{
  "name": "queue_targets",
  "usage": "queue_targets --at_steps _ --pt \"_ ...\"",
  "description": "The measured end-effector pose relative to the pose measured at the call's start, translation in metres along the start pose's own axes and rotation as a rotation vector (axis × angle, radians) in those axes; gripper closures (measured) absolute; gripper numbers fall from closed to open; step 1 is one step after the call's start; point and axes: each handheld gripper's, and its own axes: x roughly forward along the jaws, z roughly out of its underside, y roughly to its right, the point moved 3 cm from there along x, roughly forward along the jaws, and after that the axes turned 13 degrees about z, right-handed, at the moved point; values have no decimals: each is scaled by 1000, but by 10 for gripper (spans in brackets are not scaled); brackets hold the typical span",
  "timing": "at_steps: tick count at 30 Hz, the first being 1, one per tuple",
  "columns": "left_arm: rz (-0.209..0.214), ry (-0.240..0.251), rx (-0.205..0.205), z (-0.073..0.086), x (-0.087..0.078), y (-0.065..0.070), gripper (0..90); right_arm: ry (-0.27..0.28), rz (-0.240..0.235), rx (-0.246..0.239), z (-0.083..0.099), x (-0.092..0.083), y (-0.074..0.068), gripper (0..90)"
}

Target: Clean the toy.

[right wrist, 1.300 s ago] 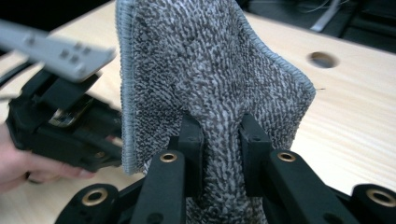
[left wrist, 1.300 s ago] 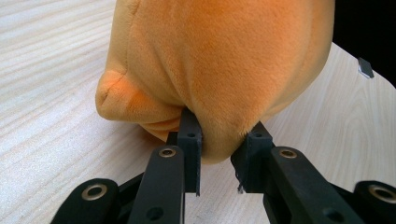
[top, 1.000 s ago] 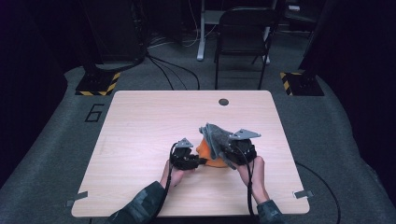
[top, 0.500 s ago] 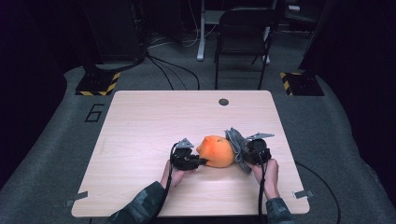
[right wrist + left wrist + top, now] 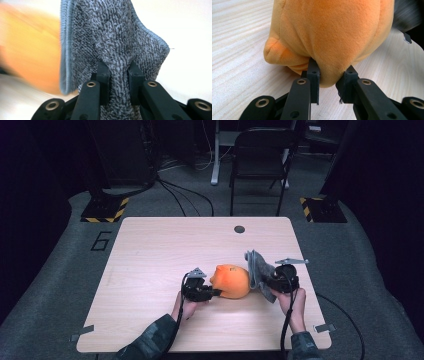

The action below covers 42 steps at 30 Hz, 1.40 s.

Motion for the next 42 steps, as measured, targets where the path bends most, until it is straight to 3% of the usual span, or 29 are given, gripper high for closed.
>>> queue_targets --at_steps 2,4,7,9,16,19,25,26,29,30,33,38,39,41,42 --pt "0 1 -3 0 0 0 741 71 -15 -40 -12 -20 -15 763" --pt "5 -2 6 0 0 -1 739 80 -17 -103 -16 -27 -36 763" --pt "4 -4 2 0 0 -2 736 3 23 -196 -4 -5 -60 764" --pt "-3 0 -2 1 1 -3 730 -36 54 -219 8 15 -68 771" --pt "-5 -7 13 1 1 -3 684 -30 56 -218 9 18 -65 775" --pt "-9 -20 41 -1 0 -4 570 -25 52 -229 9 20 -63 776" --pt "-12 -33 85 -2 -3 -3 369 -29 41 -203 9 23 -56 776" --pt "-37 -40 132 -2 -5 -3 348 -33 43 -196 9 23 -57 776" --pt "-57 -37 156 -3 -9 -5 282 -30 42 -206 9 24 -56 776" --pt "-73 -28 187 -4 -15 -7 265 -26 44 -209 8 24 -55 776" --pt "-86 -37 226 -4 -19 -12 240 -30 42 -202 8 25 -55 776" --pt "-106 -66 252 -1 -14 -16 167 -35 41 -196 8 25 -54 776" --pt "-117 -86 279 0 -11 -16 150 -32 44 -193 8 25 -54 776" --pt "-119 -87 288 0 -10 -15 150 -36 44 -187 8 25 -54 776" --pt "-126 -103 323 0 -6 -16 137 -32 37 -201 7 26 -52 776"
